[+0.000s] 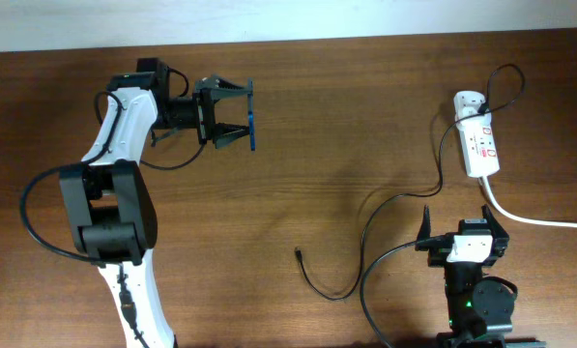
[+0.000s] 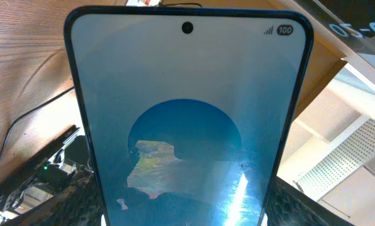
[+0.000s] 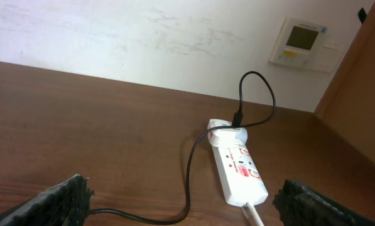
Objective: Plug charger to phone and switch on socket
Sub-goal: 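Lift the phone with the left gripper and hold it upright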
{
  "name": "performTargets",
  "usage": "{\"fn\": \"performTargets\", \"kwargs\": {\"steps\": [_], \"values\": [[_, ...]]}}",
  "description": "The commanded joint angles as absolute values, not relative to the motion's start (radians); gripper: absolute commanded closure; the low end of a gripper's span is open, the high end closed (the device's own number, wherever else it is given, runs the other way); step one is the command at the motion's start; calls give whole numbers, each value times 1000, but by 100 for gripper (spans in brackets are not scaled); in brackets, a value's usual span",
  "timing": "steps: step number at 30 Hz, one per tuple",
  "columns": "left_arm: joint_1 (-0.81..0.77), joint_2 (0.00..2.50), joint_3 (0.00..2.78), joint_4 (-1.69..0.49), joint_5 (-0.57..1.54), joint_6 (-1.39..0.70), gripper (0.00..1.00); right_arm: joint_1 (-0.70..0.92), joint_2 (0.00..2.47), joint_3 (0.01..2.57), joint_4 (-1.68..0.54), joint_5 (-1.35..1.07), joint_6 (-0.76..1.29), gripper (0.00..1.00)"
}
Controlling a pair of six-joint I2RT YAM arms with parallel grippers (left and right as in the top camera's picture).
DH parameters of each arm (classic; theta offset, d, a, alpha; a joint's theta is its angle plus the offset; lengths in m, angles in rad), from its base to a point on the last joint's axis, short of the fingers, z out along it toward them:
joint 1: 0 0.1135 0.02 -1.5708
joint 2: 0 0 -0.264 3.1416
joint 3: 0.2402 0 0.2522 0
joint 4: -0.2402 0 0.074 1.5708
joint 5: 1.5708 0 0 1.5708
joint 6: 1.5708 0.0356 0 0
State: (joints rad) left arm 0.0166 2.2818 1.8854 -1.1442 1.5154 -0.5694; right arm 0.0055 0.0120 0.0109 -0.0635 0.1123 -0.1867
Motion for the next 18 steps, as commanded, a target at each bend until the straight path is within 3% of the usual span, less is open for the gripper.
{"fn": "performTargets", "kwargs": {"steps": [1,18], "values": [[21,2285,1913,-1146,1574,-573,25,12,6,6,-71,128,-187,2],[21,2285,1913,-1146,1574,-572,25,12,6,6,-71,128,-187,2]]}}
